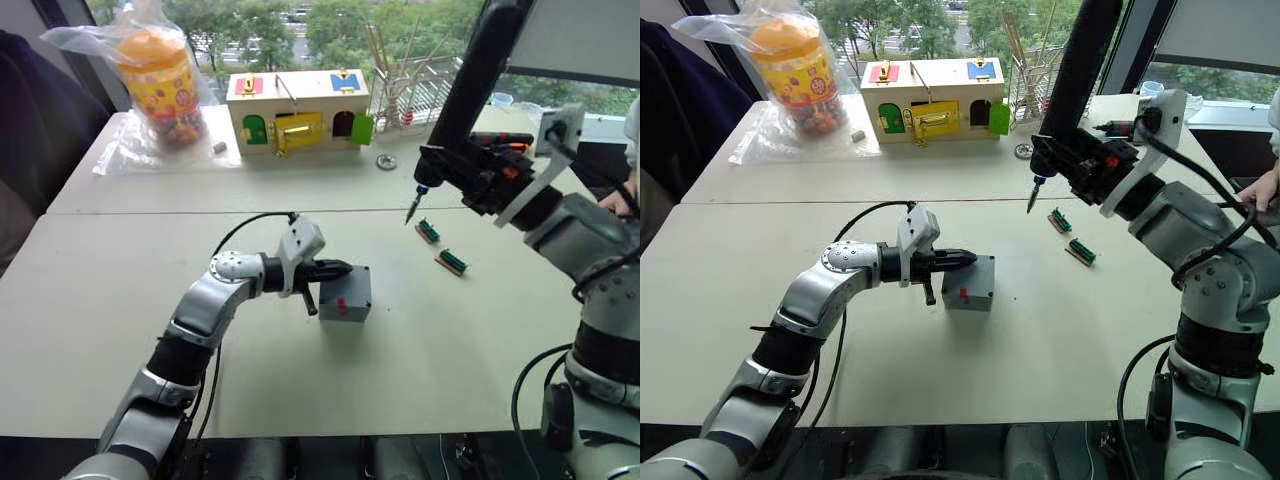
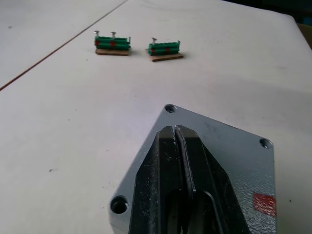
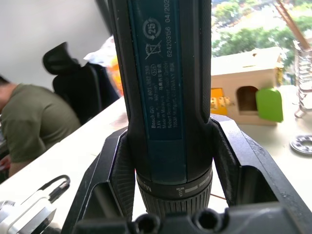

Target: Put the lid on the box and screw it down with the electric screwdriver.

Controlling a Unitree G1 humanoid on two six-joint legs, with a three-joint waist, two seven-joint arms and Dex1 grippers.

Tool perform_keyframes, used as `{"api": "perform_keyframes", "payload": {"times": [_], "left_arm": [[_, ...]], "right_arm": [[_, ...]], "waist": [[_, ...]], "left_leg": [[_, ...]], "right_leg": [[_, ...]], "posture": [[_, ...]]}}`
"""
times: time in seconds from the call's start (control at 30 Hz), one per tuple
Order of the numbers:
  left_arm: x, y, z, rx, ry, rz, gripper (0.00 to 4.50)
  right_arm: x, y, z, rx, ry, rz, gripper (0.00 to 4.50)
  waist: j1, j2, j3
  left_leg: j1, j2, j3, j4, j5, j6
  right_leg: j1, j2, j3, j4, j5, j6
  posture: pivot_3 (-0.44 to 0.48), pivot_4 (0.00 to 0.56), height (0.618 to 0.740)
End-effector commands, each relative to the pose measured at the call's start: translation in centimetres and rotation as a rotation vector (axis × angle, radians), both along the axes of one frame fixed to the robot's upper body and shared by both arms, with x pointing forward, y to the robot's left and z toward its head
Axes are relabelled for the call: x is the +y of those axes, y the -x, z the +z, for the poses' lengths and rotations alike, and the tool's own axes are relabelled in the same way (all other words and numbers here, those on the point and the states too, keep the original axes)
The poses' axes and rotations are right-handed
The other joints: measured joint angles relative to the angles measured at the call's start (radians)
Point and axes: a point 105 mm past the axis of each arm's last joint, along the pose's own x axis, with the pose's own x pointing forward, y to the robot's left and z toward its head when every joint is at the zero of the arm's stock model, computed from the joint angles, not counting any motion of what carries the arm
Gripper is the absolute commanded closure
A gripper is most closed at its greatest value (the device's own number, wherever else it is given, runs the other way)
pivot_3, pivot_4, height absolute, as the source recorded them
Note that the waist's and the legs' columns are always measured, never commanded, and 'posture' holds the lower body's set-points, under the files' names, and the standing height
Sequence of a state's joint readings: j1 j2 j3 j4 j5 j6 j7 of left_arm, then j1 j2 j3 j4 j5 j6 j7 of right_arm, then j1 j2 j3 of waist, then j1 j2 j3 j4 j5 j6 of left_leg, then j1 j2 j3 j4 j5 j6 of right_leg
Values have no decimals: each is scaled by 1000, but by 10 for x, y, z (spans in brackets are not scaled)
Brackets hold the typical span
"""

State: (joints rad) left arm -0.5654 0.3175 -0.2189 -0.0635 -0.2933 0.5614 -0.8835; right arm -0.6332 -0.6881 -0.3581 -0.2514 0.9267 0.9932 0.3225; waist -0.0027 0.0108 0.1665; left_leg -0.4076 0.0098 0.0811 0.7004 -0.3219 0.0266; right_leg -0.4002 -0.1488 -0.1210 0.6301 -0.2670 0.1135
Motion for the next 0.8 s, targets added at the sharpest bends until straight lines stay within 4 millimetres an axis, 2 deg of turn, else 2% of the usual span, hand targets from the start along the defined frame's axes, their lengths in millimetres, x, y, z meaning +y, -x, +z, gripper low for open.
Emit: {"api": "perform_keyframes", "payload": {"times": [0.03, 0.13, 0.3, 0.37, 0.53, 0.63, 0.8], "left_arm": [[1, 18, 35, -54, 38, -125, 4500], [3, 24, 35, -88, -42, -161, 4500], [6, 40, 22, -110, -168, -238, 4500], [6, 48, 18, -91, -166, -267, 4500], [-1, 63, 17, -73, -131, -287, 4500], [-1, 68, 11, -45, -125, -288, 4500], [0, 68, 10, -24, -105, -263, 4500]], "right_arm": [[-47, 3, -2, 122, 139, -132, 2692], [-72, 8, -14, 259, 219, -166, 2692], [-114, 18, -55, 585, 202, -266, 2692], [-120, 26, -74, 717, 172, -254, 2692], [-140, 42, -106, 922, 171, -261, 2692], [-150, 46, -115, 986, 198, -271, 2692], [-155, 46, -119, 1030, 196, -258, 2692]], "waist": [[16, 0, 3], [17, 2, 5], [15, 0, 8], [15, 1, 9], [16, 2, 11], [15, 2, 11], [12, 2, 11]], "left_leg": [[-2, -1, 0, 0, 0, 0], [-4, -3, 1, -1, 0, 0], [-4, -3, 3, -2, -1, 1], [-3, -3, 3, -1, 0, 1], [-3, -3, 2, 0, 2, 0], [-3, -3, 2, 0, 2, 0], [-2, -3, 2, 0, 4, -2]], "right_leg": [[-2, 0, 0, 0, 0, 0], [-3, 0, 0, -1, 0, 0], [-3, 0, 0, -1, 1, 2], [-3, 0, 0, -1, 0, 2], [-4, 0, 0, 0, 1, 3], [-3, 0, 0, 0, 1, 4], [-4, 0, 0, 1, 1, 4]], "posture": [[0, 150, 705], [0, 150, 705], [0, 150, 705], [0, 150, 705], [0, 150, 705], [0, 150, 705], [0, 150, 705]]}}
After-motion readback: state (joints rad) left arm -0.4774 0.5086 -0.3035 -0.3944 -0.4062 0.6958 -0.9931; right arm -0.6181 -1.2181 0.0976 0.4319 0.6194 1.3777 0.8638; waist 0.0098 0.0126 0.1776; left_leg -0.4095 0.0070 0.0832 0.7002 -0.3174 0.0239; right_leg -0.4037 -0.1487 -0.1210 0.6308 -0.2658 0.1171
